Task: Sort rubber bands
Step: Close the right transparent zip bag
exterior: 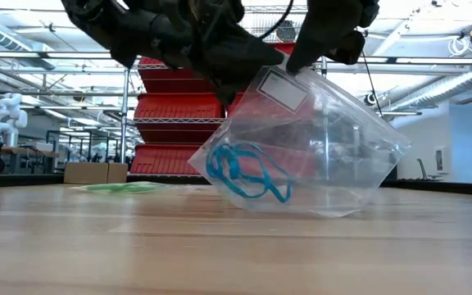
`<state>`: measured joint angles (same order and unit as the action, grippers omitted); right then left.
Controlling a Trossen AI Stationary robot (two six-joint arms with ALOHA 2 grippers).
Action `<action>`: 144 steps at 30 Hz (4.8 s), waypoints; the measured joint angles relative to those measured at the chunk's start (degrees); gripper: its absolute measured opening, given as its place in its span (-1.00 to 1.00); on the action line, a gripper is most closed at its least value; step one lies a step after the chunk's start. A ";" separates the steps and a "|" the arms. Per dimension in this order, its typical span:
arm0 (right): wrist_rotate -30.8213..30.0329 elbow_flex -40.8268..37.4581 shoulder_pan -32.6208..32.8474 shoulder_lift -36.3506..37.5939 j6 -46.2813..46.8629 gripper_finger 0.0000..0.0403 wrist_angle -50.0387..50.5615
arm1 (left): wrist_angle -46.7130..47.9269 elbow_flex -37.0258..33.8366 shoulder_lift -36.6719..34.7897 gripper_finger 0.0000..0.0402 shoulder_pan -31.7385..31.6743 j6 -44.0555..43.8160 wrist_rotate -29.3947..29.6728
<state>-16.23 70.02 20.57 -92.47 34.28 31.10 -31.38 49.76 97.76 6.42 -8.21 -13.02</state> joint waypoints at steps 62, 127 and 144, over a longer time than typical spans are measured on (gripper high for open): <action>-8.69 -1.52 7.68 5.39 14.43 -0.15 13.85 | 2.37 0.27 -2.84 -1.00 -2.05 2.62 -0.25; -5.80 -2.60 10.18 3.63 19.71 -0.98 18.87 | 1.81 0.28 -3.23 -1.00 -3.85 2.69 0.09; -4.42 -2.64 11.42 3.63 23.44 -0.94 22.26 | 4.55 0.35 -3.23 -1.00 -4.31 3.04 0.44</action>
<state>-20.65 67.37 31.99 -88.84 57.72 53.36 -26.83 50.11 94.52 2.11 -5.17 -12.57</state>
